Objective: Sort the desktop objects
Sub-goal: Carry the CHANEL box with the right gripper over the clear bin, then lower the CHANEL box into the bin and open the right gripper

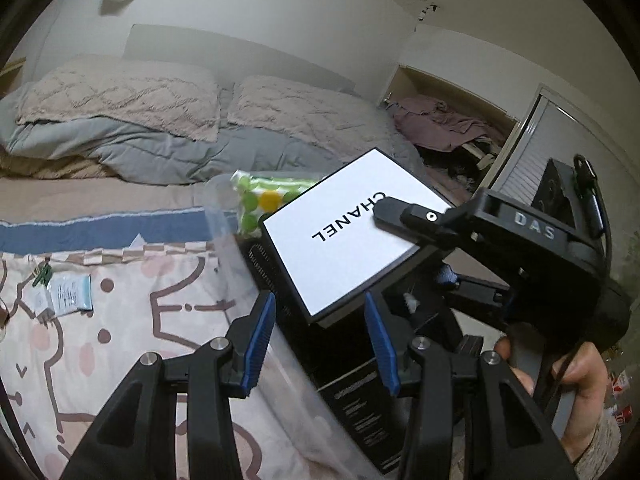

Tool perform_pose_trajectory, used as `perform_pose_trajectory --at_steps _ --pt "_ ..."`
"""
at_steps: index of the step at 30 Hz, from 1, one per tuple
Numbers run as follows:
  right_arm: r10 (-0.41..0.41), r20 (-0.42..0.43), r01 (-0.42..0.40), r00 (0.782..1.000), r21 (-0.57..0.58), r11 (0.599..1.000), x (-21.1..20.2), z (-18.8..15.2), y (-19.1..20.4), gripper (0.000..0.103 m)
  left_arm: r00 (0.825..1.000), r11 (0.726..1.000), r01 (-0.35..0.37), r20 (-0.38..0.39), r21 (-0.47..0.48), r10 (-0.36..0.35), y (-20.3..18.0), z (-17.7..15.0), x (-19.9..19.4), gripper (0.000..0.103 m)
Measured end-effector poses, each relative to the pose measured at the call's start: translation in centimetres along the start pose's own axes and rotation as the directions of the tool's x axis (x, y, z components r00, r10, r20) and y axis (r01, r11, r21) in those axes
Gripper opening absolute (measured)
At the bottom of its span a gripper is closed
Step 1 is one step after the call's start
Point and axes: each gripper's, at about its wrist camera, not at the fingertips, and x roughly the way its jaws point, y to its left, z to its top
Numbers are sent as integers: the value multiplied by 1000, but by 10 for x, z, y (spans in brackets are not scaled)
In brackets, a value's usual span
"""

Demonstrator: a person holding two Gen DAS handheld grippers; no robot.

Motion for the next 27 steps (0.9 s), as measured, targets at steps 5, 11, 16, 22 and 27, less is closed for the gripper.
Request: perform_pose_trajectory --at_steps 5,11,16,22,27 --pt "-58 -54 54 997 -66 996 4 -7 13 51 1000 1000 -1 -7 12 1 6 -11 -12 47" --pt "-174 -17 167 985 -205 964 -12 -11 28 83 1000 1000 -19 20 10 18 16 -21 -33 50" --pt "-231 120 258 966 -325 910 -52 -4 44 86 999 1000 -10 48 -9 11 25 -31 -51 60" --pt "-345 99 354 933 -414 838 -45 -3 40 52 998 1000 2 55 -29 0 34 -46 -64 60" --pt "-411 14 373 912 -448 812 -10 -7 22 48 999 1000 -3 51 -23 4 40 -56 -71 60"
